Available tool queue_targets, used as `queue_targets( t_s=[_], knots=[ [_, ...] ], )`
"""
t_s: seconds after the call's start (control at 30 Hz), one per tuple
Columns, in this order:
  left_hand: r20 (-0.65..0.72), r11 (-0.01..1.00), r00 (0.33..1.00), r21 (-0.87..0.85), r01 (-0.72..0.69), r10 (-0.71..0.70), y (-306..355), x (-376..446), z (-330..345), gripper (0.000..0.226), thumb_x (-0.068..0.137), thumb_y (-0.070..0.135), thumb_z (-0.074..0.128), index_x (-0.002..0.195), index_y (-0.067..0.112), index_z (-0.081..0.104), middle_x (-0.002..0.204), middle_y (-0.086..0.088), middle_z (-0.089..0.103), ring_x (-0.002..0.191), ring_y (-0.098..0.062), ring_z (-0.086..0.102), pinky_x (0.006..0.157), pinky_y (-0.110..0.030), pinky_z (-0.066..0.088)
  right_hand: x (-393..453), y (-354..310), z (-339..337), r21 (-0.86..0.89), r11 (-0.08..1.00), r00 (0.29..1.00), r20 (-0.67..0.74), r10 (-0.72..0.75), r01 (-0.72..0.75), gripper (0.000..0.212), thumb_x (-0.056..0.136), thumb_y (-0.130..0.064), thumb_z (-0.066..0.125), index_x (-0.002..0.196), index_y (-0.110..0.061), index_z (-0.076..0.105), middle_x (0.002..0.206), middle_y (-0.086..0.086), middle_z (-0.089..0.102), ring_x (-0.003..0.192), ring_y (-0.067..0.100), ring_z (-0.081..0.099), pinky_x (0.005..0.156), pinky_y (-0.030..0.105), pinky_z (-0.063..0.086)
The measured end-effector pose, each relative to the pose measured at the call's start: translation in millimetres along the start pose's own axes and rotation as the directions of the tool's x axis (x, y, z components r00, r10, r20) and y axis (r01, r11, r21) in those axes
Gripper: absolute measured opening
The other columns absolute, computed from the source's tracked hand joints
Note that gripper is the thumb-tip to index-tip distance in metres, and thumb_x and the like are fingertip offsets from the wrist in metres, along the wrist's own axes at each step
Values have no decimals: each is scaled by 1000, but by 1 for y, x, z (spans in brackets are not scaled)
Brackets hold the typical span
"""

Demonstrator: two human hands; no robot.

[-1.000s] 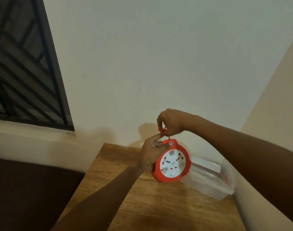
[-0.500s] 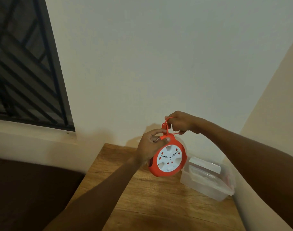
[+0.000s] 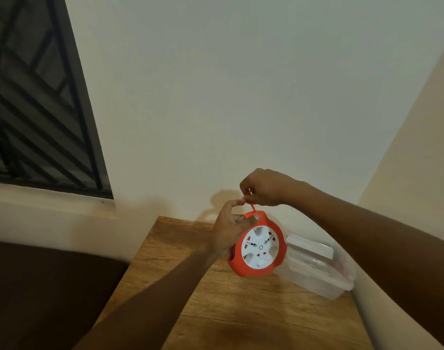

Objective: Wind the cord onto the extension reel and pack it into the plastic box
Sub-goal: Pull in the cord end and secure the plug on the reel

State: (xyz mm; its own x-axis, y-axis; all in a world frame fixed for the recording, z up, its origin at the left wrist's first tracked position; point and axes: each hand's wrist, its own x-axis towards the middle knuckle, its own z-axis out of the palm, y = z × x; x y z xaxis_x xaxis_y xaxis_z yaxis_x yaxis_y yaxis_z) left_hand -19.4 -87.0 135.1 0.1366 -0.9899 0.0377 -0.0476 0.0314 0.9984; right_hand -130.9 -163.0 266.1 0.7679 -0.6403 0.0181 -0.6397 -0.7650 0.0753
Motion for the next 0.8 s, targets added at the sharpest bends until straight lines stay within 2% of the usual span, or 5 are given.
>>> queue_targets(
  t_s=[0.17, 0.37, 0.57, 0.7, 0.8],
  knots=[
    [5, 999, 1000, -32, 12, -11, -5, -1, -5, 53, 87, 39, 82, 130, 42, 51, 112, -5, 80, 89, -28, 81, 83, -52, 67, -4, 3, -5, 275, 961, 992, 121, -24, -11, 22, 96, -23, 60, 86, -11, 75, 89, 2, 72, 83, 18, 65, 76, 32, 52],
    [23, 999, 999, -21, 28, -28, -4, -3, -8, 57, 88, 37, 82, 137, 32, 54, 116, -6, 80, 94, -28, 81, 86, -52, 66, -15, 16, -9, 629, 633, 843, 532, 73, -452, 21, 92, -18, 57, 94, -6, 73, 93, 7, 70, 85, 13, 61, 82, 37, 58],
    [26, 996, 997, 29, 78, -79, -3, -3, -5, 47, 89, 38, 81, 129, 30, 57, 114, -8, 79, 94, -30, 80, 89, -52, 65, -6, -12, 2, 54, 988, 943, 309, 123, -147, 38, 84, -46, 70, 77, -9, 66, 69, 3, 61, 66, 16, 56, 60, 26, 44],
    [15, 997, 997, -4, 80, -79, -7, -2, -7, 44, 90, 31, 81, 128, 24, 60, 112, -13, 80, 96, -35, 79, 93, -58, 62, -6, -24, 13, -172, 984, 997, 69, -32, 43, 34, 83, -33, 75, 109, -16, 59, 97, 1, 62, 87, 20, 61, 69, 31, 52],
    [-17, 997, 996, 1, 83, -83, -8, 1, -8, 53, 89, 30, 82, 135, 20, 57, 114, -13, 79, 96, -35, 79, 92, -58, 62, -6, -27, 14, -190, 966, 984, 82, -161, 174, 25, 89, -22, 70, 112, -15, 67, 103, 0, 61, 86, 17, 60, 68, 28, 49]
  ],
)
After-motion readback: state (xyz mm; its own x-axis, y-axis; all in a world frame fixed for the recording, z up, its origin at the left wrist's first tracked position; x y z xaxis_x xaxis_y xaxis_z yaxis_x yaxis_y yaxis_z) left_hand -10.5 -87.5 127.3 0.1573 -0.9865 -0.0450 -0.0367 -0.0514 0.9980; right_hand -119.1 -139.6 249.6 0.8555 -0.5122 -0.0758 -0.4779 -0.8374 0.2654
